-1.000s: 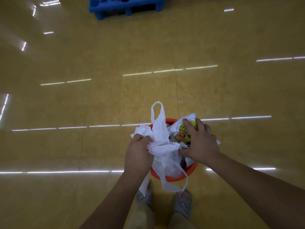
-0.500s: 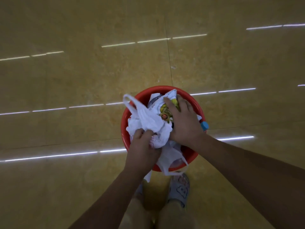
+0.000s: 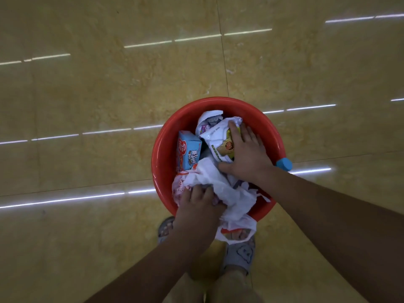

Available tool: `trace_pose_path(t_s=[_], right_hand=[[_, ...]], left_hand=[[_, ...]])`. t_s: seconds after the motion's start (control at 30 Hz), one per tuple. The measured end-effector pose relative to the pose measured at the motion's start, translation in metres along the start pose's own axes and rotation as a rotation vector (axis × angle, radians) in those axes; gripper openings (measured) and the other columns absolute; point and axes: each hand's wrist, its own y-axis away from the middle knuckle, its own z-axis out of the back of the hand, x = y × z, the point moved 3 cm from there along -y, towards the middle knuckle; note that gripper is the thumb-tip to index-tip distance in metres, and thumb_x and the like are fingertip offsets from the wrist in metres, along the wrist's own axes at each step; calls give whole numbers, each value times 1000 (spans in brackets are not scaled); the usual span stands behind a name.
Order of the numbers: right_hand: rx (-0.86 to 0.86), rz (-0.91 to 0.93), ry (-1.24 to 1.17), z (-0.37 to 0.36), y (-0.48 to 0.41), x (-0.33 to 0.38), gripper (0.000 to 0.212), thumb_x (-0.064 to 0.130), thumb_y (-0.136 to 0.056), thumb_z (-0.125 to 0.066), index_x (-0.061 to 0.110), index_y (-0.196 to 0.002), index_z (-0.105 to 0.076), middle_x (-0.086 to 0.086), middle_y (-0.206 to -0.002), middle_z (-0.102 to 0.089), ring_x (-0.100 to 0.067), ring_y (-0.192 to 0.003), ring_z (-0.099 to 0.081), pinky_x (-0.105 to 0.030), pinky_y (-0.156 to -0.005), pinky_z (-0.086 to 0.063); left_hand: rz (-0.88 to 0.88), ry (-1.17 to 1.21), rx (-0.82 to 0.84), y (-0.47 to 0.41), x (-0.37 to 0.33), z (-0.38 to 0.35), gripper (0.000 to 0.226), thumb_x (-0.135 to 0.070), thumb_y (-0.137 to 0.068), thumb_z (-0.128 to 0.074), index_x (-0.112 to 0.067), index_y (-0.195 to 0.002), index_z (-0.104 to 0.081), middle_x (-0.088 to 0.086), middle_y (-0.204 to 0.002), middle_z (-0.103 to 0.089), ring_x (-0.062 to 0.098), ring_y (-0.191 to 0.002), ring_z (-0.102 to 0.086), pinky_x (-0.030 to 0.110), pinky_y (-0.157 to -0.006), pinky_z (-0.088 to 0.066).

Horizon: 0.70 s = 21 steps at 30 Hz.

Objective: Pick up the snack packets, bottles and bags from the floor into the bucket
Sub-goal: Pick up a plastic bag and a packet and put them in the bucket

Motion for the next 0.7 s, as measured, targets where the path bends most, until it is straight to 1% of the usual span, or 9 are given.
trace_pose_path(t_s=[0.13,0.23,0.3,0.4,0.47,0.53,0.6,0.67,0.7], right_hand=[[108,-151,-236,-5,-13,-7,123,53,-62,-73,29,-153,6,-12,-159,-13,-35,-143,-24,-49,-112,-32],[165,-227,-420,-3,-19,-16,122,40,-60,-79,33,-153,0,-9,-146,-39,-28,-126,-47,-37,-103,-43],[196,-259,-452,-2,-22,-19,125,41,-56,-79,38,-151,1,-6,-140,-46,-27,-120,-52,-39,-100,-47],[222,-255,-416,-4,-23,-18,127,40,-58,-80,39,-150,7,-10,-146,-37,-31,-126,-47,-43,-103,-44],[222,-245,-357,-7,-23,-16,126,41,-65,-80,36,-151,12,-13,-155,-21,-34,-136,-36,-45,-109,-38],[214,-232,-302,-8,-22,-14,126,43,-68,-80,32,-151,14,-14,-158,-13,-37,-140,-29,-46,-112,-33],[196,-221,-228,-5,-19,-13,124,48,-69,-78,28,-153,12,-14,-158,-11,-40,-141,-23,-47,-115,-28],[152,-203,-132,0,-12,-11,121,54,-72,-75,22,-154,8,-15,-156,-12,-42,-139,-22,-48,-115,-24],[124,-193,-101,3,-7,-10,118,56,-73,-73,18,-154,5,-15,-154,-14,-41,-137,-23,-47,-114,-23]], left_hand=[[49,277,-65,-7,8,-19,33,-24,-93,-54,-25,-126,-60,4,-125,-59,27,-120,-51,41,-96,-50],[140,721,-127,-12,22,-37,19,-26,-96,-48,-33,-93,-65,-12,-88,-66,7,-88,-62,22,-81,-51],[270,665,-54,-18,34,-58,19,-42,-93,-50,-34,-89,-67,-12,-82,-66,4,-80,-56,8,-79,-43],[190,555,203,-24,35,-90,80,-76,-84,-39,-15,-134,-53,-8,-116,-59,-22,-78,-49,-6,-70,-34],[104,581,342,-32,28,-95,58,-46,-96,-48,-13,-144,-41,-18,-110,-52,-22,-57,-48,-4,-53,-36],[215,672,418,-38,26,-69,50,-31,-83,-73,-8,-126,-61,-19,-95,-59,-14,-49,-51,0,-49,-40],[48,277,204,-44,25,-49,48,-36,-64,-86,-11,-102,-73,-7,-89,-69,-1,-74,-66,11,-72,-50],[-78,202,316,-39,25,-43,41,-32,-86,-65,-12,-122,-61,6,-119,-64,22,-114,-58,33,-101,-43],[-74,201,366,-33,26,-40,39,-30,-90,-57,-13,-126,-57,8,-124,-60,27,-118,-54,38,-104,-40]])
